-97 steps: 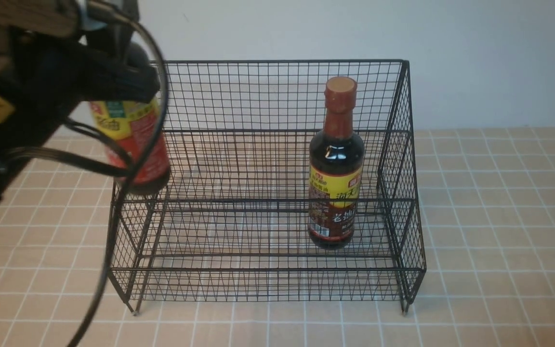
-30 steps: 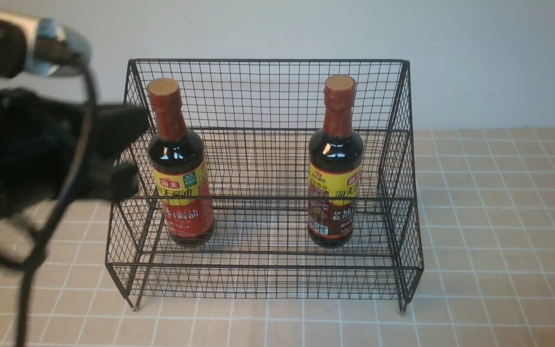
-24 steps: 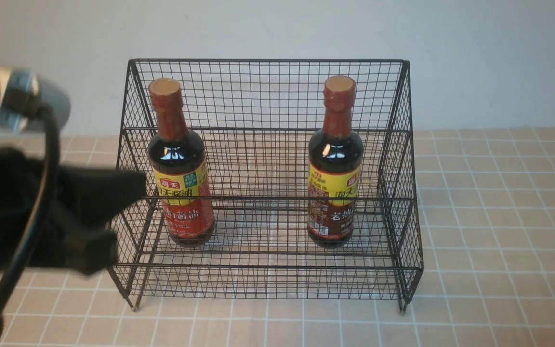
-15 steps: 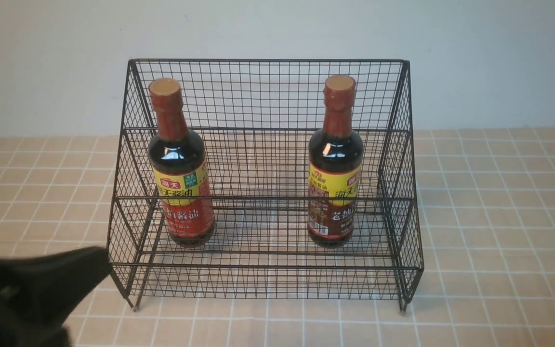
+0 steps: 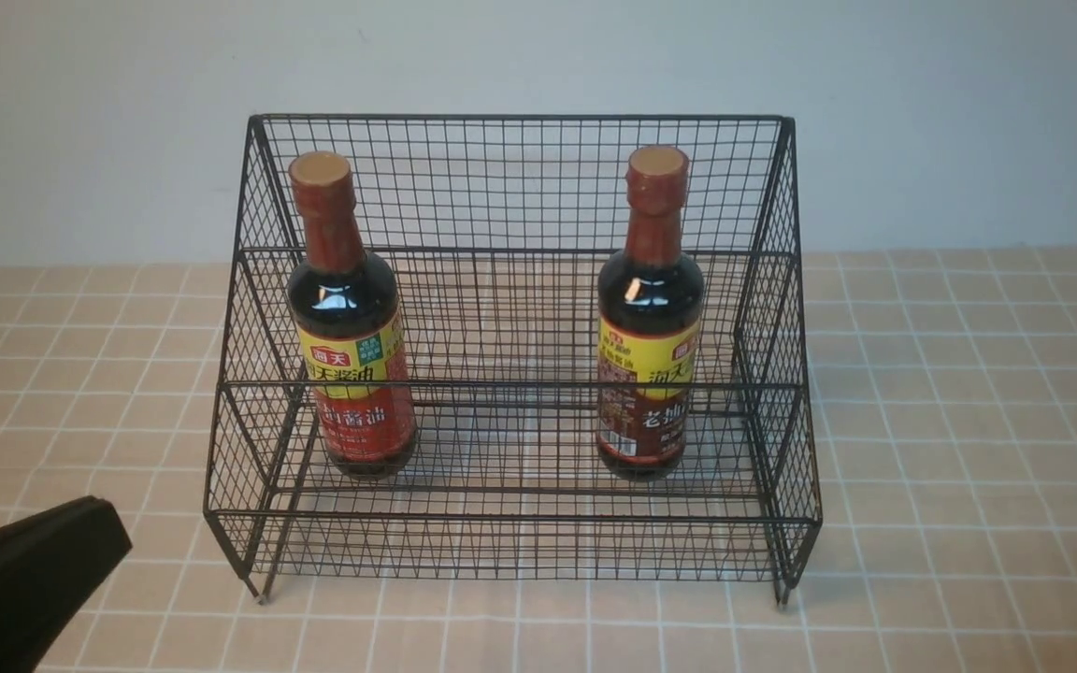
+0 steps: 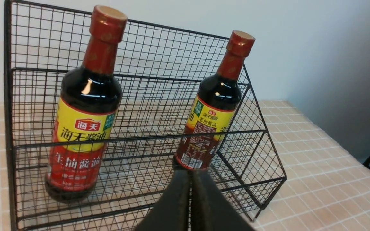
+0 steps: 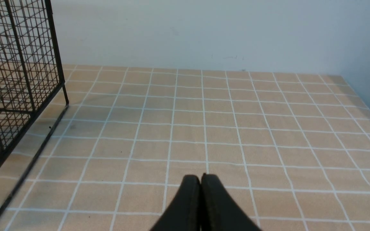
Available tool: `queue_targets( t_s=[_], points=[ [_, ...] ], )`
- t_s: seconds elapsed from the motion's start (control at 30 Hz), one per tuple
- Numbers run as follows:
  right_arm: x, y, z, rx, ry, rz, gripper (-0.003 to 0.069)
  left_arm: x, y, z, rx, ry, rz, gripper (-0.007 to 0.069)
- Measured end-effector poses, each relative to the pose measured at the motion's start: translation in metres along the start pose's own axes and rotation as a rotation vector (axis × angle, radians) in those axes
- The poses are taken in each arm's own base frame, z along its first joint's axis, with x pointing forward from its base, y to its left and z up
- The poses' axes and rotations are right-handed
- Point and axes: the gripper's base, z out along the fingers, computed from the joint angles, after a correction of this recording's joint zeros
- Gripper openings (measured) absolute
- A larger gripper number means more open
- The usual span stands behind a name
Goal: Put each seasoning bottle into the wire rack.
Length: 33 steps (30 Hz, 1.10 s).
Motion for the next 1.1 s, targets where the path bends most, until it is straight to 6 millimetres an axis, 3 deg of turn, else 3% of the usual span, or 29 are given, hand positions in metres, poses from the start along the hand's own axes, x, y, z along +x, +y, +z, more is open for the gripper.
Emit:
queue_targets(
  t_s=[0.3,0.43,0.67,0.8,1.1],
  points=[
    [0.000,0.000,0.000,0.000,0.000,0.000,-0.0014,0.002,0.006,-0.001,-0.053,-0.015,0.180,-0.0007],
    [0.000,0.000,0.000,0.000,0.000,0.000,-0.0014,0.017,0.015,-0.006,-0.130,-0.023,0.251,-0.0007],
    [0.000,0.000,0.000,0.000,0.000,0.000,-0.0014,0.076,0.047,-0.012,-0.370,-0.031,0.298,-0.0007],
    [0.000,0.000,0.000,0.000,0.000,0.000,-0.0014,0.111,0.065,-0.007,-0.466,0.054,0.288,-0.0007],
    [0.000,0.000,0.000,0.000,0.000,0.000,-0.0014,0.120,0.068,-0.007,-0.483,0.101,0.274,-0.0007]
  ],
)
